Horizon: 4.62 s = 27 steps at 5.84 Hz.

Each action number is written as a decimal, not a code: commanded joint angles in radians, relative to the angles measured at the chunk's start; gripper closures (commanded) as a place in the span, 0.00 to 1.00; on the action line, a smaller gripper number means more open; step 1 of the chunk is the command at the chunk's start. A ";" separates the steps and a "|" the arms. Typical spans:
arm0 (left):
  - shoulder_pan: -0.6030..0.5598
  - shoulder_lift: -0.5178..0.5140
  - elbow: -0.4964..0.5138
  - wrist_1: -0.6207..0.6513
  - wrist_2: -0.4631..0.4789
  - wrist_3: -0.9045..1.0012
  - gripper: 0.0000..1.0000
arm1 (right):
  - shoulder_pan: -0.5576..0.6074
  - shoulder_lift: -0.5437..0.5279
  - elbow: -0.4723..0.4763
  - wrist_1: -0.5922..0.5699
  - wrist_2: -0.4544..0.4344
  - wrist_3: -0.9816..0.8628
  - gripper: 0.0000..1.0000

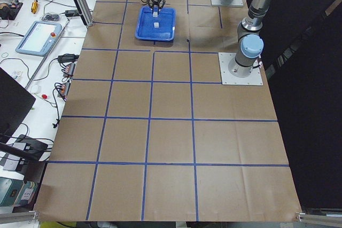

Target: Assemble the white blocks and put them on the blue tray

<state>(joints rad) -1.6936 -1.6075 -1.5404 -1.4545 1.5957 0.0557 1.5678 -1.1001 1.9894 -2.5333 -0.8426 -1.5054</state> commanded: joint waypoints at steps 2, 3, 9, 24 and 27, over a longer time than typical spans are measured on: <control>0.002 0.000 0.005 0.000 0.000 0.003 0.01 | 0.040 0.045 -0.004 -0.073 -0.006 0.019 0.78; 0.000 0.000 0.002 0.002 0.000 0.001 0.01 | 0.047 0.048 -0.004 -0.073 -0.007 0.019 0.78; 0.002 -0.003 -0.001 0.025 0.000 0.003 0.01 | 0.051 0.059 -0.001 -0.071 -0.004 0.019 0.78; 0.055 -0.009 0.023 -0.009 -0.010 0.009 0.01 | 0.054 0.077 -0.006 -0.071 0.008 0.030 0.01; 0.055 -0.009 0.025 -0.009 -0.011 0.009 0.01 | 0.051 0.051 -0.075 -0.050 -0.015 0.177 0.00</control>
<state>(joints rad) -1.6383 -1.6168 -1.5166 -1.4634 1.5850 0.0644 1.6205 -1.0367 1.9348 -2.5937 -0.8511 -1.3785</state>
